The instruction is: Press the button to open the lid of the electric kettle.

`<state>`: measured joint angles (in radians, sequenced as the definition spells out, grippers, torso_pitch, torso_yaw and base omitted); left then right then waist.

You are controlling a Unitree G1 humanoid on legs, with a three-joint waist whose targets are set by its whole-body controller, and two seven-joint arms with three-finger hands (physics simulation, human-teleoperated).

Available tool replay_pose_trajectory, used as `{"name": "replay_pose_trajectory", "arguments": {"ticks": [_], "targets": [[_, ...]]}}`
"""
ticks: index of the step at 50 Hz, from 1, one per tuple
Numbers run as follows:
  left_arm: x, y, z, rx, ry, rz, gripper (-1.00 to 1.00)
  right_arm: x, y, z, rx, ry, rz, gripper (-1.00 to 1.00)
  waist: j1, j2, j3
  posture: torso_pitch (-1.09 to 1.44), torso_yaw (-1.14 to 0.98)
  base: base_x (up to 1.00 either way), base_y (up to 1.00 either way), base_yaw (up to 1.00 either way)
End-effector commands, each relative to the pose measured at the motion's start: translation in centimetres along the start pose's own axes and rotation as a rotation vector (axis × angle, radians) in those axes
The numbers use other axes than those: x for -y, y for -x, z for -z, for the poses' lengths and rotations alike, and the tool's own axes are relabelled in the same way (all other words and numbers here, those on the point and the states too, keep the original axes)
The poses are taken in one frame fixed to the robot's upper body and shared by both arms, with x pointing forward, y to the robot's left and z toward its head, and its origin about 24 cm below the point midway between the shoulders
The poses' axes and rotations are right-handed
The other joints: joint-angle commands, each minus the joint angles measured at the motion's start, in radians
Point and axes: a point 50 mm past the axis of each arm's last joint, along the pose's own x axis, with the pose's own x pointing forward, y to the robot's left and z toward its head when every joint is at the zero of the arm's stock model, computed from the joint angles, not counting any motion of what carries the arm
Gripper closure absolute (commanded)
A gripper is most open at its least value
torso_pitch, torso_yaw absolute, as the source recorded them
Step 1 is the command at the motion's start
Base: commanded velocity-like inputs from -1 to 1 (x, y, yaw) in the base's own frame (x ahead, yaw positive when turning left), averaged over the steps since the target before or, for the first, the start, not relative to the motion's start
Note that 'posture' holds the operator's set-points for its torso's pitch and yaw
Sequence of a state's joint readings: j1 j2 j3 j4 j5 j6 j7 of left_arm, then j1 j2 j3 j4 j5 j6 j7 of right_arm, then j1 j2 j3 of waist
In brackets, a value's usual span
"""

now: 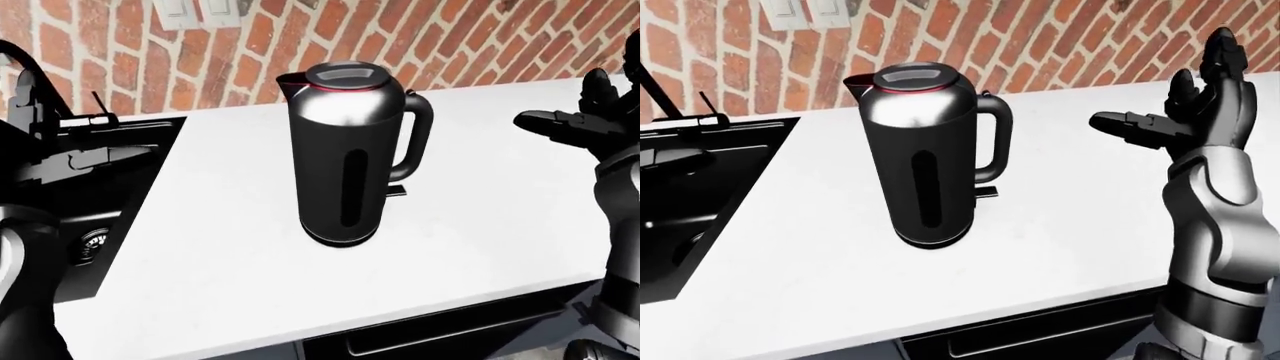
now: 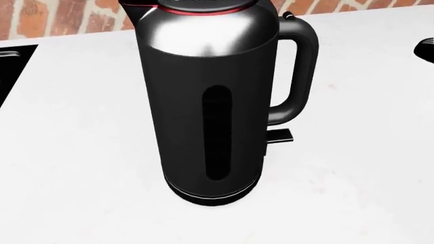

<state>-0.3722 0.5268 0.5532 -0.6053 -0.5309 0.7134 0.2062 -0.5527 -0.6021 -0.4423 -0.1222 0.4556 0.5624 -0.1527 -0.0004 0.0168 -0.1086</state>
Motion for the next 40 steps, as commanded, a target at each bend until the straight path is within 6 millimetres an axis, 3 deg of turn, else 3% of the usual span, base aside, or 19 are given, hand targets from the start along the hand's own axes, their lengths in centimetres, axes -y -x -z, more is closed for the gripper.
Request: {"name": "replay_pose_trajectory", "arguments": {"ticks": [1, 23, 40], "targets": [[0.1, 0.0, -1.4, 0.075, -0.003, 0.005, -1.0, -0.4, -0.3, -2.4, 0.098, 0.002, -0.016, -1.0, 0.0, -0.003, -0.016, -0.19, 0.0, 0.0, 0.0, 0.0], [0.4, 0.0, -1.5, 0.056, -0.019, 0.008, -1.0, -4.8, -5.2, -3.8, 0.039, 0.0, -0.163, -1.0, -0.006, 0.009, -0.017, -0.19, 0.0, 0.0, 0.0, 0.0], [0.5, 0.0, -1.5, 0.054, -0.017, 0.013, -1.0, -8.0, -6.4, -3.1, 0.015, 0.061, -0.298, -1.0, -0.006, 0.018, -0.01, -0.19, 0.0, 0.0, 0.0, 0.0]]}}
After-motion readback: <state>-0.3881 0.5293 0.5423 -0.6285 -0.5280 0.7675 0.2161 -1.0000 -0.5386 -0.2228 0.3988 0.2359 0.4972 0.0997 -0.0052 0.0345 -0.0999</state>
